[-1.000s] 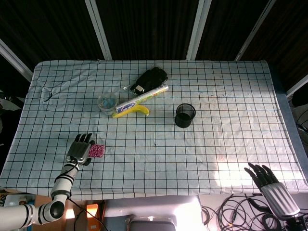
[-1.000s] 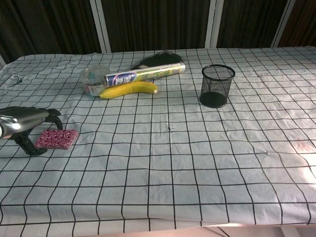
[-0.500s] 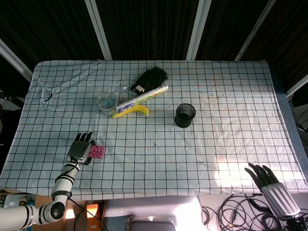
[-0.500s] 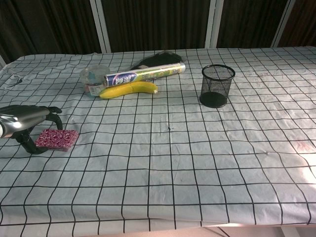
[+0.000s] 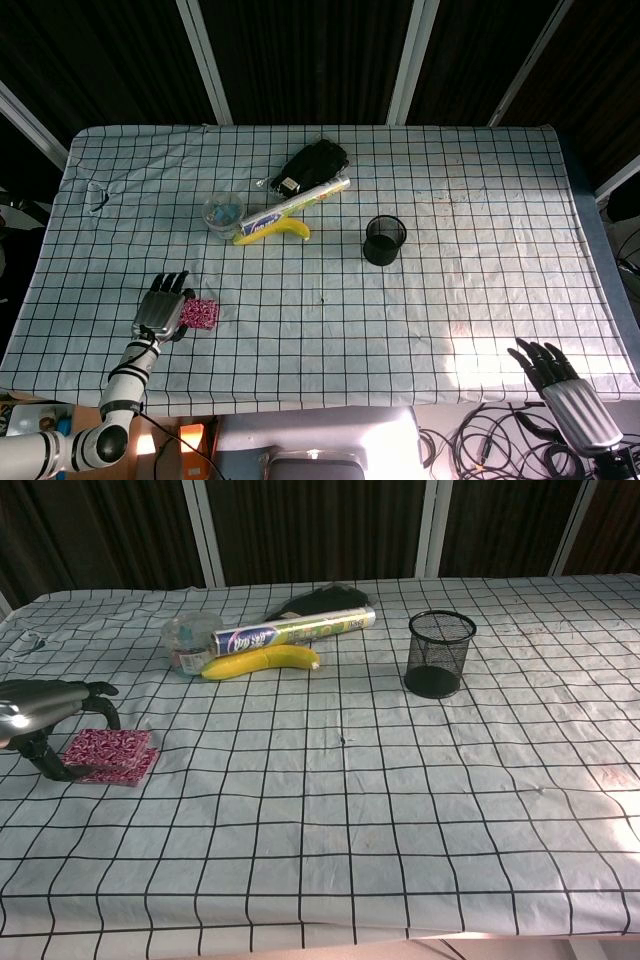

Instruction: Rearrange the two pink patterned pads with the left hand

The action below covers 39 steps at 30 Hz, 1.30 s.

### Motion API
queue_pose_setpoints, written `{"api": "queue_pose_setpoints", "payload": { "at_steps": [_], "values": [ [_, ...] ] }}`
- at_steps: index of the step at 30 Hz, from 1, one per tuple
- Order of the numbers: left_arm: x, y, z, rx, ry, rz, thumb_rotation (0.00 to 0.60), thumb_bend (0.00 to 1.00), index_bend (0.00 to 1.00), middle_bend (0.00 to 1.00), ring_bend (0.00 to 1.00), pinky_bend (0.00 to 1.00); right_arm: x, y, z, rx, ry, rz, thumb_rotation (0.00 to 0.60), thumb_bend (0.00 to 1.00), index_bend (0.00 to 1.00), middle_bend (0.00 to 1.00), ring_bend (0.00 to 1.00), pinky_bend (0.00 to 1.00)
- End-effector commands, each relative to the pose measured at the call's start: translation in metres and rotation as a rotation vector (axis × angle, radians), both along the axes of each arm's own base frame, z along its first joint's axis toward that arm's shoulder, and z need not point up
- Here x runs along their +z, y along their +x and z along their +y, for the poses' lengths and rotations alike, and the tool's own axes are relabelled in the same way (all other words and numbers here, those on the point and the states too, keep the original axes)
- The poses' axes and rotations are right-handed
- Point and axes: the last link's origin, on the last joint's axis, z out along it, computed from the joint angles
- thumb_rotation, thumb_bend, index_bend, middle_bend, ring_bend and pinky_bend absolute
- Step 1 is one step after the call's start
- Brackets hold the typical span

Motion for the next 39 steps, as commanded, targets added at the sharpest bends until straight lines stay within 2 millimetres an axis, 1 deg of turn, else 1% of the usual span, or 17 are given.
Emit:
{"api": "queue_pose_setpoints", "payload": {
  "at_steps": [1, 5, 9, 12, 14, 19, 21, 22, 24, 26, 27, 28, 33, 38, 39],
  "values": [
    [0.017, -0.002, -0.008, -0.012, 0.028, -0.015, 0.6, 0.33, 0.47, 0.0, 0.0, 0.0, 0.0, 0.0, 0.0, 0.0, 0.001, 0.001, 0.6, 0.2, 0.0, 0.0, 0.0, 0.0],
    [0.038, -0.015, -0.019, 0.002, 0.054, -0.006, 0.6, 0.33, 0.47, 0.0, 0.0, 0.0, -0.001, 0.0, 0.0, -0.001, 0.0, 0.002, 0.6, 0.2, 0.0, 0.0, 0.0, 0.0],
    [0.049, -0.034, -0.027, 0.055, 0.058, 0.01, 0.6, 0.33, 0.46, 0.0, 0.0, 0.0, -0.002, 0.001, 0.0, 0.001, 0.004, 0.005, 0.6, 0.2, 0.0, 0.0, 0.0, 0.0],
    [0.049, -0.048, -0.029, 0.106, 0.046, 0.024, 0.6, 0.34, 0.44, 0.0, 0.0, 0.0, -0.004, 0.002, 0.0, 0.005, 0.009, 0.007, 0.6, 0.2, 0.0, 0.0, 0.0, 0.0],
    [0.045, -0.057, -0.029, 0.136, 0.035, 0.029, 0.6, 0.34, 0.43, 0.0, 0.0, 0.0, -0.005, 0.002, 0.0, 0.005, 0.012, 0.008, 0.6, 0.2, 0.0, 0.0, 0.0, 0.0],
    [0.036, -0.072, -0.025, 0.176, 0.017, 0.035, 0.6, 0.34, 0.42, 0.0, 0.0, 0.0, -0.005, 0.003, -0.001, 0.005, 0.015, 0.009, 0.6, 0.2, 0.0, 0.0, 0.0, 0.0],
    [0.034, -0.075, -0.023, 0.187, 0.012, 0.035, 0.6, 0.34, 0.38, 0.0, 0.0, 0.0, -0.005, 0.002, -0.001, 0.003, 0.015, 0.009, 0.6, 0.2, 0.0, 0.0, 0.0, 0.0],
    [0.033, -0.076, -0.024, 0.197, 0.009, 0.038, 0.6, 0.34, 0.34, 0.0, 0.0, 0.0, -0.005, 0.002, -0.001, 0.002, 0.015, 0.009, 0.6, 0.2, 0.0, 0.0, 0.0, 0.0],
    [0.033, -0.079, -0.024, 0.217, -0.003, 0.05, 0.6, 0.34, 0.2, 0.0, 0.0, 0.0, -0.005, 0.002, -0.001, 0.002, 0.014, 0.009, 0.6, 0.2, 0.0, 0.0, 0.0, 0.0],
    [0.033, -0.079, -0.025, 0.24, -0.018, 0.062, 0.6, 0.34, 0.07, 0.0, 0.0, 0.0, -0.005, 0.002, 0.0, 0.002, 0.014, 0.01, 0.6, 0.2, 0.0, 0.0, 0.0, 0.0],
    [0.033, -0.078, -0.025, 0.245, -0.021, 0.064, 0.6, 0.34, 0.02, 0.0, 0.0, 0.0, -0.005, 0.002, 0.0, 0.002, 0.013, 0.01, 0.6, 0.2, 0.0, 0.0, 0.0, 0.0],
    [0.033, -0.077, -0.025, 0.246, -0.021, 0.065, 0.6, 0.34, 0.0, 0.0, 0.0, 0.0, -0.005, 0.002, 0.0, 0.003, 0.012, 0.009, 0.6, 0.2, 0.0, 0.0, 0.0, 0.0],
    [0.036, -0.066, -0.025, 0.222, -0.019, 0.03, 0.6, 0.33, 0.0, 0.0, 0.0, 0.0, -0.005, 0.002, 0.0, 0.004, 0.013, 0.011, 0.6, 0.2, 0.0, 0.0, 0.0, 0.0],
    [0.035, -0.036, -0.029, 0.107, -0.021, -0.06, 0.6, 0.33, 0.0, 0.0, 0.0, 0.0, -0.007, 0.002, 0.0, 0.004, 0.015, 0.014, 0.6, 0.2, 0.0, 0.0, 0.0, 0.0],
    [0.033, -0.032, -0.029, 0.084, -0.018, -0.072, 0.6, 0.33, 0.02, 0.0, 0.0, 0.0, -0.007, 0.002, 0.0, 0.003, 0.016, 0.014, 0.6, 0.2, 0.0, 0.0, 0.0, 0.0]
  ]
}}
